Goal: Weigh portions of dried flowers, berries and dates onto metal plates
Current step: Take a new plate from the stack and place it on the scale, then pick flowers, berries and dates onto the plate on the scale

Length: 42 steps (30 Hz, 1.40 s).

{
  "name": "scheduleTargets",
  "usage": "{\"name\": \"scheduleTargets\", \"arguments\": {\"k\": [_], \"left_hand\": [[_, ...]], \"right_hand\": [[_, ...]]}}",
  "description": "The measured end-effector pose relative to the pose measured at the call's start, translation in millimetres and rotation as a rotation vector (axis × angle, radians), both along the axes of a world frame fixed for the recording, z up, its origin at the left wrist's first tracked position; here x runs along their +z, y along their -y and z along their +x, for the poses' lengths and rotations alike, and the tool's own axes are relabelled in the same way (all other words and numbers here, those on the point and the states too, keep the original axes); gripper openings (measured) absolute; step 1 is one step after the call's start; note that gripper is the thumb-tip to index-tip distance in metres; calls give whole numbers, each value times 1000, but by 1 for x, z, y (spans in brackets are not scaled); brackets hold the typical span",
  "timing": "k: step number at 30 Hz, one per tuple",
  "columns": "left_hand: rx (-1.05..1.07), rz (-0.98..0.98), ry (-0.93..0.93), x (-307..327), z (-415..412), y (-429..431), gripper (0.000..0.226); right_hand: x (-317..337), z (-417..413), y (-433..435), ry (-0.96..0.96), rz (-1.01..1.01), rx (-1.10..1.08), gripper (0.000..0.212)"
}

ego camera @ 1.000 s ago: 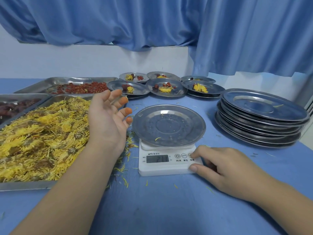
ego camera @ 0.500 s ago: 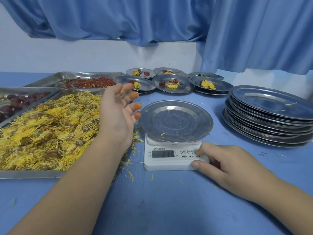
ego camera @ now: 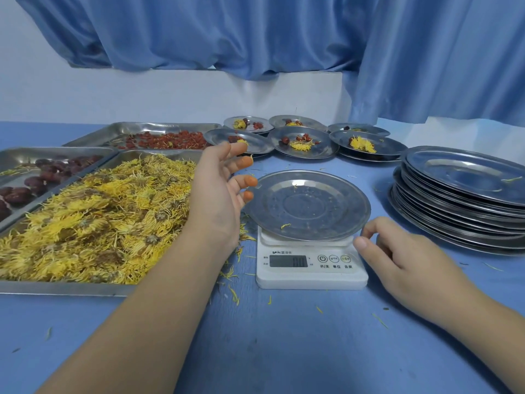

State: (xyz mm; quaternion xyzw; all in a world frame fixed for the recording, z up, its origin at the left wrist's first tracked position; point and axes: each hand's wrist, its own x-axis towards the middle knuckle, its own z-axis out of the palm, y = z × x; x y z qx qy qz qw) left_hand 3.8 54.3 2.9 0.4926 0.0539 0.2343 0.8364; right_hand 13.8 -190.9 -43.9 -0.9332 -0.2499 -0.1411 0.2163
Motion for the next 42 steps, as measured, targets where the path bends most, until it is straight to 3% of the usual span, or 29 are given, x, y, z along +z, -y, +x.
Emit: {"name": "scheduleTargets", "arguments": {"k": [5, 12, 16, 20, 26, 31, 35, 42], "left_hand": [[27, 86, 34, 0, -1, 2, 23], [62, 488, 54, 5, -11, 10, 17], [12, 480, 0, 12, -16, 7, 22], [12, 657, -92, 35, -19, -27, 26], [216, 968, -260, 68, -8, -111, 23], [250, 1246, -460, 64, 23, -151, 16], [83, 1576, -598, 50, 49, -150, 11], [-362, 1793, -749, 62, 54, -128, 18]], "right_hand": [[2, -6, 2, 81, 47, 20, 39], [24, -19, -19, 475, 73, 156, 41], [41, -11, -41, 597, 150, 238, 43], [57, 9, -55, 605, 182, 204, 45], [41, 26, -58, 585, 164, 167, 42], [35, 31, -54, 550, 186, 153, 41], [31, 34, -53, 525, 189, 128, 40], [30, 39, -51, 512, 215, 133, 38]]}}
